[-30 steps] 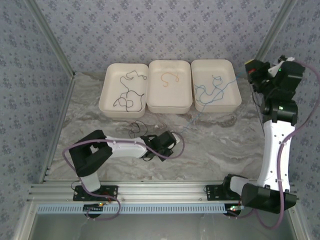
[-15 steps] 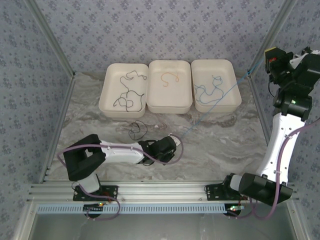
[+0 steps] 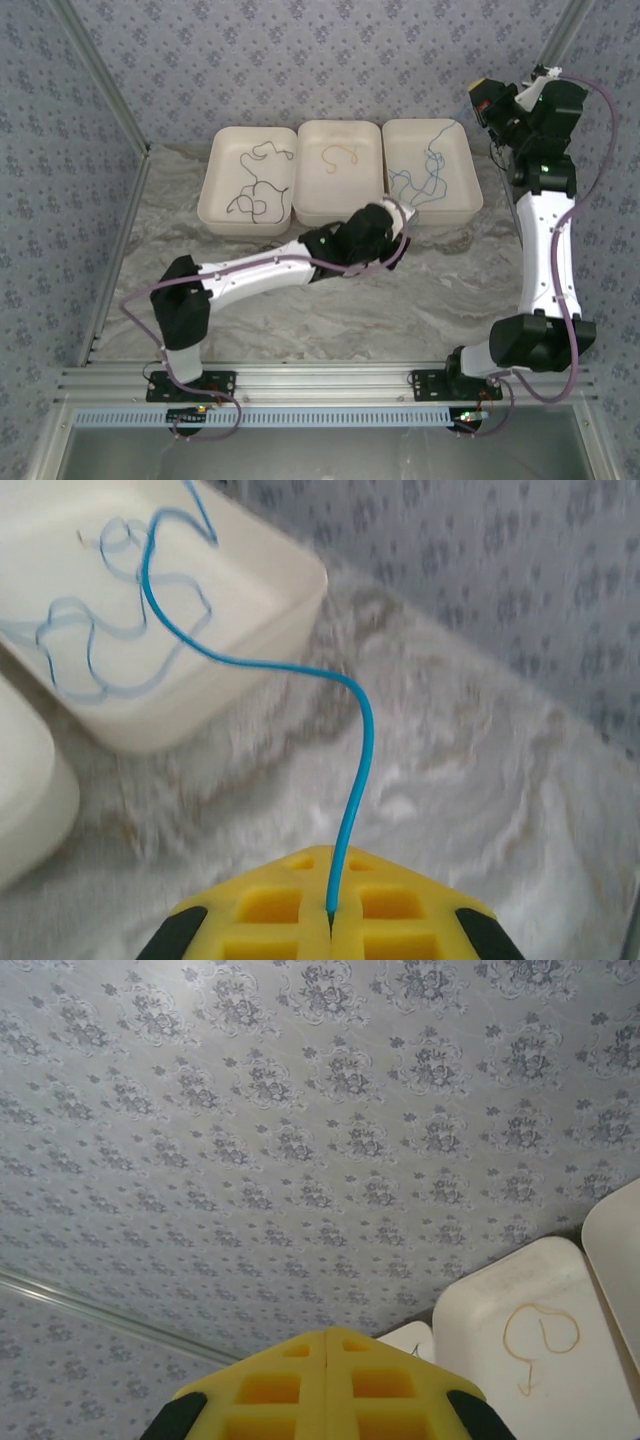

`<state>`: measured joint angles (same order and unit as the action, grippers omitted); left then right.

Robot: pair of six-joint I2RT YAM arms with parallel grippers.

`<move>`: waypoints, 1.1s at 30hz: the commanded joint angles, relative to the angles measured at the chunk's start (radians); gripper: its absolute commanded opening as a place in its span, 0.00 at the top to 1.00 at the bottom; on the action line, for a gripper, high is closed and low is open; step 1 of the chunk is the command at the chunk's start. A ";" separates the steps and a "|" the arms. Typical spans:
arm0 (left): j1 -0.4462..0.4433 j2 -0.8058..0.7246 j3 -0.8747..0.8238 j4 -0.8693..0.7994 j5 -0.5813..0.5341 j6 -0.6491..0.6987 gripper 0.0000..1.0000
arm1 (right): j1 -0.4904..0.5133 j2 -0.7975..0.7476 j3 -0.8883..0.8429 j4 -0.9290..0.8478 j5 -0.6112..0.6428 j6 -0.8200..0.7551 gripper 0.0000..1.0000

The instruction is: Untangle the cables

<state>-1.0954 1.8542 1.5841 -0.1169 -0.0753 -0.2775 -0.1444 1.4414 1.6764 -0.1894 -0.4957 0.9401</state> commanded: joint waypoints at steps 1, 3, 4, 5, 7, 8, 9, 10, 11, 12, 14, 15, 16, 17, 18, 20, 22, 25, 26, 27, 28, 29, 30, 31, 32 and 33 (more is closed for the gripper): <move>0.076 0.139 0.135 -0.036 0.105 -0.027 1.00 | 0.008 0.033 0.005 0.143 0.069 -0.077 1.00; 0.106 0.207 0.214 -0.014 0.146 -0.040 1.00 | 0.012 0.069 -0.008 0.196 0.094 -0.089 1.00; 0.119 0.245 0.257 -0.004 0.167 -0.046 1.00 | 0.015 0.090 -0.015 0.224 0.104 -0.094 1.00; 0.130 0.285 0.302 0.004 0.188 -0.052 1.00 | 0.020 0.114 -0.020 0.249 0.112 -0.100 1.00; 0.146 0.364 0.413 0.000 0.216 -0.061 1.00 | 0.023 0.161 -0.020 0.282 0.125 -0.113 1.00; 0.154 0.413 0.473 -0.014 0.231 -0.067 1.00 | 0.027 0.185 -0.020 0.295 0.130 -0.119 1.00; 0.160 0.453 0.528 -0.027 0.240 -0.073 1.00 | 0.029 0.209 -0.016 0.302 0.132 -0.125 1.00; 0.168 0.499 0.588 -0.041 0.250 -0.080 1.00 | 0.031 0.235 -0.011 0.310 0.134 -0.131 1.00; 0.174 0.545 0.647 -0.053 0.260 -0.088 1.00 | 0.032 0.259 -0.008 0.314 0.134 -0.138 1.00; 0.180 0.585 0.700 -0.062 0.268 -0.097 1.00 | 0.034 0.277 -0.004 0.313 0.136 -0.144 1.00; 0.191 0.680 0.841 -0.114 0.279 -0.114 1.00 | 0.034 0.319 -0.007 0.315 0.138 -0.152 1.00; 0.195 0.725 0.911 -0.146 0.279 -0.119 1.00 | 0.035 0.335 -0.004 0.311 0.140 -0.156 1.00; 0.200 0.774 0.990 -0.187 0.282 -0.127 1.00 | 0.037 0.357 0.000 0.297 0.141 -0.163 1.00; 0.205 0.819 1.065 -0.231 0.282 -0.135 1.00 | 0.038 0.375 0.004 0.283 0.150 -0.174 1.00; 0.208 0.854 1.128 -0.268 0.286 -0.142 0.96 | 0.040 0.389 0.008 0.267 0.161 -0.183 1.00; 0.209 0.898 1.210 -0.343 0.279 -0.144 0.67 | 0.043 0.439 0.029 0.228 0.178 -0.205 1.00; 0.206 0.888 1.209 -0.386 0.248 -0.145 0.43 | 0.045 0.485 0.055 0.194 0.185 -0.219 1.00; 0.202 0.826 1.152 -0.409 0.210 -0.139 0.35 | 0.053 0.565 0.105 0.152 0.188 -0.236 1.00; 0.200 0.789 1.115 -0.402 0.199 -0.137 0.34 | 0.056 0.593 0.135 0.127 0.189 -0.247 1.00; 0.198 0.747 1.067 -0.387 0.187 -0.138 0.31 | 0.060 0.620 0.169 0.095 0.192 -0.259 1.00; 0.198 0.707 1.012 -0.364 0.184 -0.139 0.31 | 0.065 0.640 0.196 0.065 0.199 -0.270 1.00; 0.197 0.653 0.941 -0.329 0.181 -0.143 0.30 | 0.069 0.660 0.225 0.034 0.211 -0.283 1.00; 0.197 0.593 0.861 -0.285 0.173 -0.149 0.30 | 0.073 0.682 0.256 0.004 0.220 -0.290 1.00; 0.198 0.543 0.776 -0.239 0.165 -0.157 0.30 | 0.075 0.704 0.295 -0.032 0.223 -0.297 1.00; 0.200 0.478 0.681 -0.187 0.152 -0.168 0.30 | 0.079 0.735 0.350 -0.099 0.226 -0.302 0.90; 0.205 0.413 0.586 -0.136 0.138 -0.184 0.30 | 0.084 0.763 0.415 -0.162 0.240 -0.330 0.80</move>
<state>-0.8902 2.4767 2.3020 -0.4072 0.1074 -0.4259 -0.0734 2.1616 1.9503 -0.1875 -0.2935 0.6857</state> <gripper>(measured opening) 0.703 0.146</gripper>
